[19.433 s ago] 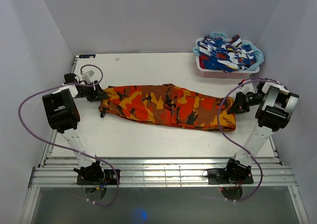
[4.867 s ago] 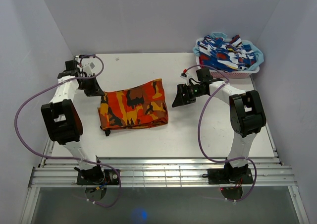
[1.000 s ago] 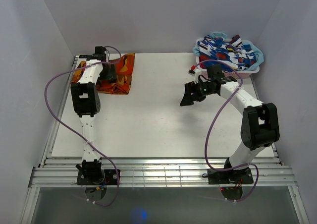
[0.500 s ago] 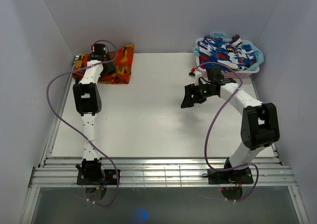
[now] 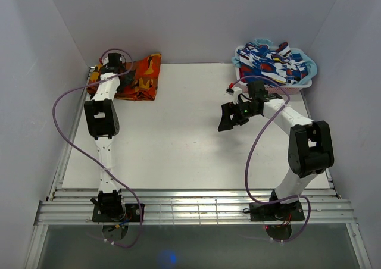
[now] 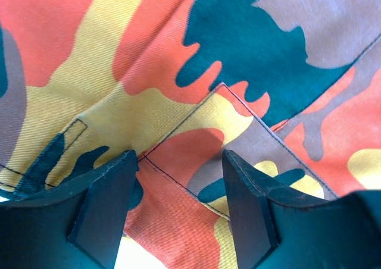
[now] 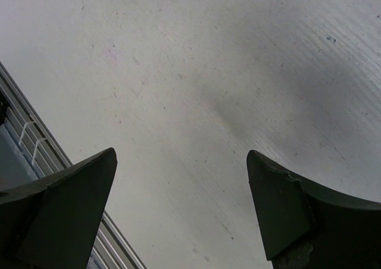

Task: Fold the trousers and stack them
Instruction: Neatly place the folded trousers to the corner

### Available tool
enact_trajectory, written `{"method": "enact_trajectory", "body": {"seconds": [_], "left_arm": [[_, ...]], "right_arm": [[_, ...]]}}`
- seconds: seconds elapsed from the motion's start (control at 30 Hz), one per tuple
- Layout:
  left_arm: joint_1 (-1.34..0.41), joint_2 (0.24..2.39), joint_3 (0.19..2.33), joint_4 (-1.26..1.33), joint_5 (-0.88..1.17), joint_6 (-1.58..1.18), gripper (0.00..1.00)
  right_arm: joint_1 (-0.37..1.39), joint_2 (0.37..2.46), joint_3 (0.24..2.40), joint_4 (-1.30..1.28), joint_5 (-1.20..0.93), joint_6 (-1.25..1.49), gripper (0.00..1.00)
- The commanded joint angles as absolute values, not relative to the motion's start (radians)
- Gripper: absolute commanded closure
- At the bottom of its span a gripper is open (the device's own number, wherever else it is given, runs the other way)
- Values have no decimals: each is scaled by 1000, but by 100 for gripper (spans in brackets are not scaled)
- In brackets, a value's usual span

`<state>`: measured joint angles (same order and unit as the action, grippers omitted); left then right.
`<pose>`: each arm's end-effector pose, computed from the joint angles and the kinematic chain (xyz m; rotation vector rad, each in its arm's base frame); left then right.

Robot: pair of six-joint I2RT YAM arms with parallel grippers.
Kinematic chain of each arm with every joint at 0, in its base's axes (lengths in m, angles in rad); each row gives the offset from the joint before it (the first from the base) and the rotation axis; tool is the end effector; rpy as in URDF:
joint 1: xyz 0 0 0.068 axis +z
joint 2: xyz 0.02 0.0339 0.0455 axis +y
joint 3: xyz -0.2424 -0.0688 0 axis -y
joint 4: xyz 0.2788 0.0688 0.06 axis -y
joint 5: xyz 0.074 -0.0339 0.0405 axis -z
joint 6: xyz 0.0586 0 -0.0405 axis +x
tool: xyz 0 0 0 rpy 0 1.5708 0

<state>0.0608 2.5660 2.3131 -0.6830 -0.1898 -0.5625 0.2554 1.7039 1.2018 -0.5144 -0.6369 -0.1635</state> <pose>0.5846 0.0467 0.1279 -0.8348 2.3383 0.0264 0.3678 0.1320 0.1692 -0.7469 2.3895 0.8534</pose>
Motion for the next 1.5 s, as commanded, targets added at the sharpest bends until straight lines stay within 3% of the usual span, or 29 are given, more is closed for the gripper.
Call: {"method": "enact_trajectory", "body": {"seconds": [0.0, 0.3, 0.4, 0.43, 0.47, 0.57, 0.73, 0.87, 0.93, 1.1, 1.27, 1.47], "left_arm": [[113, 2688, 2200, -831, -175, -640, 29], [138, 2606, 2175, -838, -181, -657, 30], [132, 2571, 2184, -816, -123, -615, 17], [126, 2533, 2180, -781, -53, -588, 3], [120, 2505, 2163, -750, -19, -559, 2], [81, 2337, 2053, -602, 34, -444, 2], [17, 2074, 1945, -421, -75, -248, 2], [-35, 1910, 1945, -439, -89, -53, 2], [-64, 1859, 1898, -532, 82, 110, 2], [-127, 1685, 1643, -679, 58, 180, 2], [-126, 1468, 1211, -583, 106, 132, 2], [-126, 1289, 1002, -514, 153, 94, 2]], "right_arm": [[252, 1716, 1249, -531, -637, -181, 5], [252, 1700, 1247, -531, -643, -186, 4], [252, 1680, 1246, -532, -634, -196, 4], [252, 1674, 1247, -535, -629, -202, 3], [252, 1661, 1250, -534, -612, -215, 2], [242, 1640, 1269, -534, -578, -232, 1], [172, 1589, 1310, -534, -569, -245, 10], [83, 1539, 1310, -534, -569, -270, 10], [54, 1502, 1293, -540, -572, -276, 10], [14, 1372, 1157, -552, -561, -291, 10], [12, 1232, 981, -564, -539, -304, 10], [12, 1118, 858, -560, -525, -308, 10]]}}
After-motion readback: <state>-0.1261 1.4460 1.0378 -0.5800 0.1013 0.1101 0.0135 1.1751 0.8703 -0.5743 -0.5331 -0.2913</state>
